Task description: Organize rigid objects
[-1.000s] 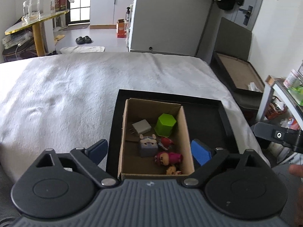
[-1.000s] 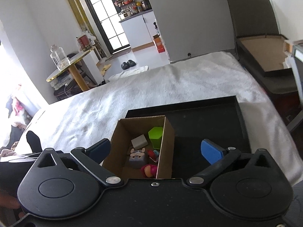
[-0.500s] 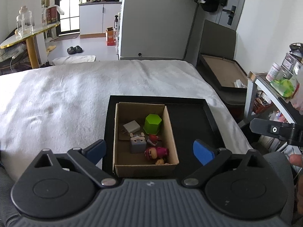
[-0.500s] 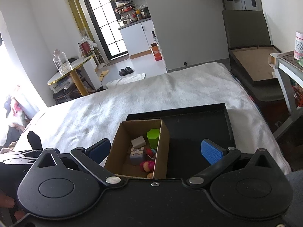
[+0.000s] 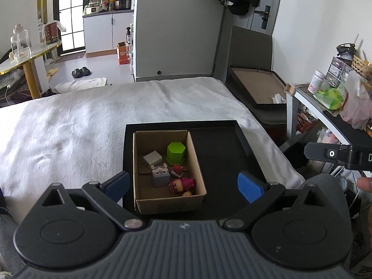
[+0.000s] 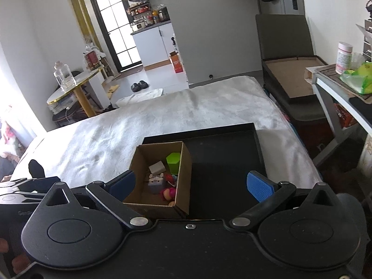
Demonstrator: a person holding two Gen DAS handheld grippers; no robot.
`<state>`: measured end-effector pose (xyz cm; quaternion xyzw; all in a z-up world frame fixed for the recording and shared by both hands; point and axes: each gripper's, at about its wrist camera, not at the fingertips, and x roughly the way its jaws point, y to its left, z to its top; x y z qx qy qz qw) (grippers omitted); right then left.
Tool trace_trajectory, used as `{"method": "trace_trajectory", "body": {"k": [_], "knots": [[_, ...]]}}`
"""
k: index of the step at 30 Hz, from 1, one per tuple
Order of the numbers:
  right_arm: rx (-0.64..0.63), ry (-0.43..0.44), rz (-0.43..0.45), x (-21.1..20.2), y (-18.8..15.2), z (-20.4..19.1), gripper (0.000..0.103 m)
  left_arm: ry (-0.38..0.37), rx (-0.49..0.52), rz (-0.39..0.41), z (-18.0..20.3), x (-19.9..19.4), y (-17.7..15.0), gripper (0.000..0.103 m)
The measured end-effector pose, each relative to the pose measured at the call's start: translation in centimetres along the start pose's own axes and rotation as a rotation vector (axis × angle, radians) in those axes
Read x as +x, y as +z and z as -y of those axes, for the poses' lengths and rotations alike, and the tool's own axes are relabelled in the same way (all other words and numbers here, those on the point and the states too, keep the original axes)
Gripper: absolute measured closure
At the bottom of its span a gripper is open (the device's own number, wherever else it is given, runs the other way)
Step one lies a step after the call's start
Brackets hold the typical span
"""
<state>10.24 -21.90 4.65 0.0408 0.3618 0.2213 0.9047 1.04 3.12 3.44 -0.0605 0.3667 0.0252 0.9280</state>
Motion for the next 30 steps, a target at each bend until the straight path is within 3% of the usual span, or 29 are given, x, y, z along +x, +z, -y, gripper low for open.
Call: {"method": "trace_trajectory", "body": {"k": [14,30], "knots": [[-0.008,-0.050,0.019,-2.2,-0.6,-0.6,0.000,-0.010,0.051,0.020,1.3,-1.7,-1.0,0.003],[-0.025,-0.100,0.008,-2.5,-2.0,-1.0,0.000,0.007,0.032,0.017,0.7,-1.7,-1.9,0.001]]}}
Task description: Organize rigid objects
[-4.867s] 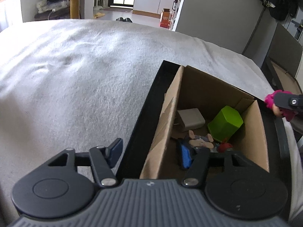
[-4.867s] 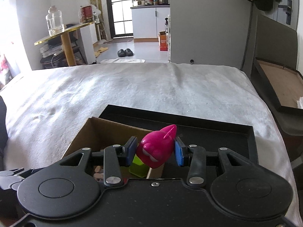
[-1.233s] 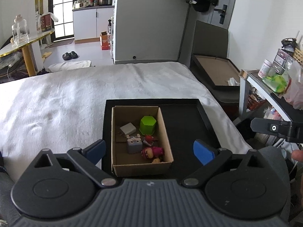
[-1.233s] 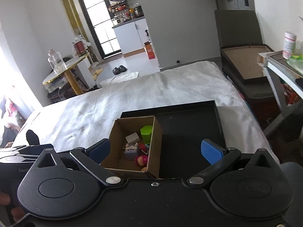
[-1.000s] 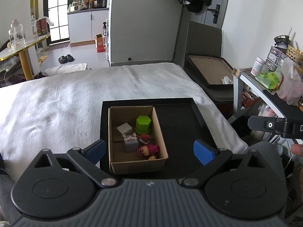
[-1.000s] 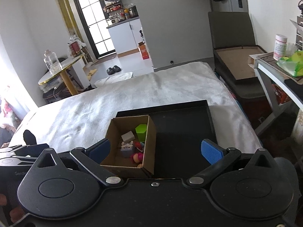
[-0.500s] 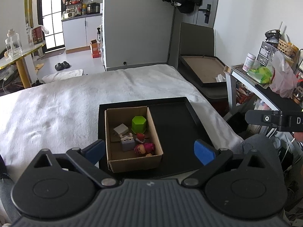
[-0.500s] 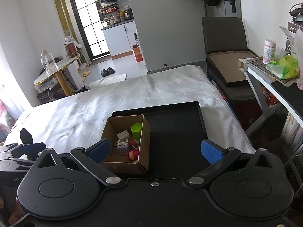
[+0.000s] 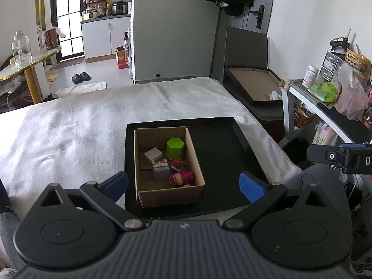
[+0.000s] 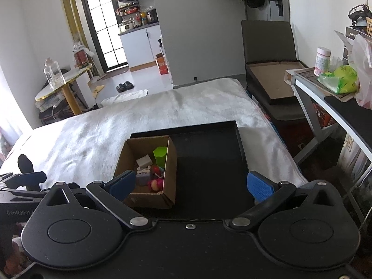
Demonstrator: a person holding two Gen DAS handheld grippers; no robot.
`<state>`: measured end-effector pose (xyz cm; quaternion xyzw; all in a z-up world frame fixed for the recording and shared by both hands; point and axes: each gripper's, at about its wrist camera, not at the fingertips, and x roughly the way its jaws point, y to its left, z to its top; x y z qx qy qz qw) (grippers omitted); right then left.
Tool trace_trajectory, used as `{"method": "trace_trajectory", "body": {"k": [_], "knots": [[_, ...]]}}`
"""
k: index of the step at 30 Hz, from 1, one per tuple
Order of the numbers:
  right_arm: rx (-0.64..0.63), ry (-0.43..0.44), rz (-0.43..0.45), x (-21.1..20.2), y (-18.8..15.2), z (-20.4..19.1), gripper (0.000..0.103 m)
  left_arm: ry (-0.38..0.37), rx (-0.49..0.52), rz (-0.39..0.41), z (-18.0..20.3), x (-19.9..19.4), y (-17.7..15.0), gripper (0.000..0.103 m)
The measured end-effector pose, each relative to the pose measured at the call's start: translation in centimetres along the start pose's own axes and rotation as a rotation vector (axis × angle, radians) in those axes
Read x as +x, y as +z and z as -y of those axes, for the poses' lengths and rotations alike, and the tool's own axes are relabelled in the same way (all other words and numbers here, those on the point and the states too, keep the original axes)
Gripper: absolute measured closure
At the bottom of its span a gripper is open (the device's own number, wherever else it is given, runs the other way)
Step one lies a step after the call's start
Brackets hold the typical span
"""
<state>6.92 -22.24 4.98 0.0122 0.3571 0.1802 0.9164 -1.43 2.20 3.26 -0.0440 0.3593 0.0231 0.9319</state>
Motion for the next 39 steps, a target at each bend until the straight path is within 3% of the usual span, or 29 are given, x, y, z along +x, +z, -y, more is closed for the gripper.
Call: {"method": "trace_trajectory", "body": {"k": [39], "knots": [[-0.029,-0.009,-0.050,0.62,-0.54,-0.45,0.000,0.000,-0.013,-0.023,-0.08,0.54,-0.85,0.001]]}}
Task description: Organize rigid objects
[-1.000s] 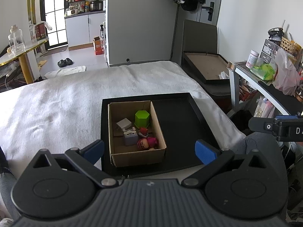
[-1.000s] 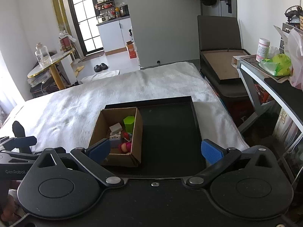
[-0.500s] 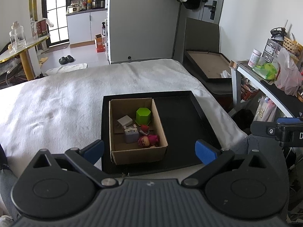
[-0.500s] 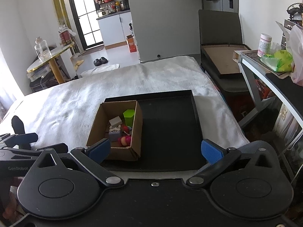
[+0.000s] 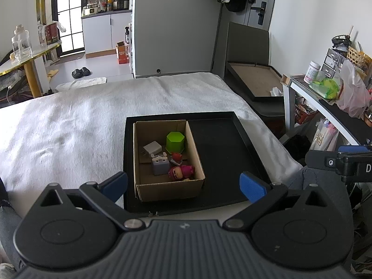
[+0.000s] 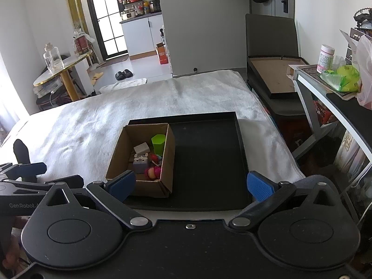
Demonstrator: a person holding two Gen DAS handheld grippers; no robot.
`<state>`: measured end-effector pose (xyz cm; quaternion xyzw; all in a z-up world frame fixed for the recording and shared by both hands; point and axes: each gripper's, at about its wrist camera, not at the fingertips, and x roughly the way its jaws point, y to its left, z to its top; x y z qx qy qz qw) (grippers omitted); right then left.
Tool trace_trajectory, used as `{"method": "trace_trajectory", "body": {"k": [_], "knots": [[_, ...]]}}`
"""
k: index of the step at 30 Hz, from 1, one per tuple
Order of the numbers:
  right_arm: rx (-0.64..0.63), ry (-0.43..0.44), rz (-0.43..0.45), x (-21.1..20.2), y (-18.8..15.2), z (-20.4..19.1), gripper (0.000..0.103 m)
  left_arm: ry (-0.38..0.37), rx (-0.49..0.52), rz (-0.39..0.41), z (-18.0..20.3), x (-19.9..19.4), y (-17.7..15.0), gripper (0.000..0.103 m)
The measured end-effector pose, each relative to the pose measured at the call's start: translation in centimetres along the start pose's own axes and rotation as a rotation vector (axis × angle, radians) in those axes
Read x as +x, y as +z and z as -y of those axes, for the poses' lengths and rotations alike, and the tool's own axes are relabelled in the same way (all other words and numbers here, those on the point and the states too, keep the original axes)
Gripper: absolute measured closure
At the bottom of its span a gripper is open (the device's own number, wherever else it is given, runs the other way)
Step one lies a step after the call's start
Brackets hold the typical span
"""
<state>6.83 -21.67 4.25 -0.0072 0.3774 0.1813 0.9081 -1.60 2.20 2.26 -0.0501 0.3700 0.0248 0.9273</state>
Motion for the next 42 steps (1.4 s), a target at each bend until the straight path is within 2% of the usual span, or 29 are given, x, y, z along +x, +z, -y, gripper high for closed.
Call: {"method": "trace_trajectory", "body": {"k": [42], "knots": [[0.003,-0.020,-0.027,0.44,-0.39,0.15,0.000,0.003,0.016,-0.001,0.40,0.37,-0.25,0.001]]}}
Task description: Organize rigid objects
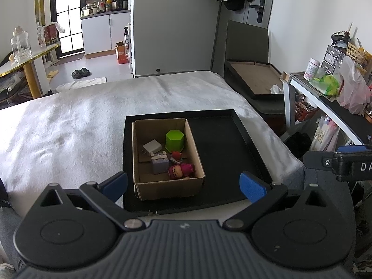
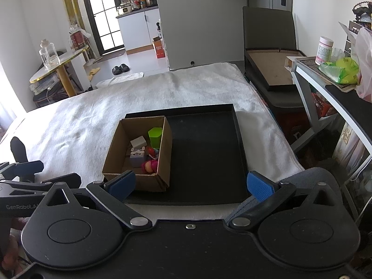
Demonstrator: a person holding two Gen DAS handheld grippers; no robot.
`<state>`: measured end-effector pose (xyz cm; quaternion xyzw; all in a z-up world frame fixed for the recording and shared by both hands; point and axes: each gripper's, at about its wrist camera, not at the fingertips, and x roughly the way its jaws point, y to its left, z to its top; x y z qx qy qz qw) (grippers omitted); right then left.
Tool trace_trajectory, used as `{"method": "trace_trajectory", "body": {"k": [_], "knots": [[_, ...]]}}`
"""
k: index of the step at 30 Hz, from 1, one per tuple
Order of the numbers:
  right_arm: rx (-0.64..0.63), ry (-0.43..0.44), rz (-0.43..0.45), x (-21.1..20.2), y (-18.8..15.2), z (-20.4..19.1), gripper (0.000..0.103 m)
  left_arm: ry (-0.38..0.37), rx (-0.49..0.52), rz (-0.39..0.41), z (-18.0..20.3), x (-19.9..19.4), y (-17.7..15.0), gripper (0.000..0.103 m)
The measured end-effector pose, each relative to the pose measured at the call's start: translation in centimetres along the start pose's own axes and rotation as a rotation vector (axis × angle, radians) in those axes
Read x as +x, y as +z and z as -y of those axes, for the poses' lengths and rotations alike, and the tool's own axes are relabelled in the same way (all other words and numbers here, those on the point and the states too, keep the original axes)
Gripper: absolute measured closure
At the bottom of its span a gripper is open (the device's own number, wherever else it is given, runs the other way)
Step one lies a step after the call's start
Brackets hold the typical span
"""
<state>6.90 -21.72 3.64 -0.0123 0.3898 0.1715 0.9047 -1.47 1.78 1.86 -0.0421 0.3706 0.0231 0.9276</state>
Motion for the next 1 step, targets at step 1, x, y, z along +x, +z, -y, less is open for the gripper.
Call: {"method": "trace_trajectory", "body": {"k": [1], "knots": [[0.001,0.001,0.000,-0.01,-0.02,0.00,0.000,0.000,0.004,0.002,0.03,-0.05,-0.04,0.001]]}}
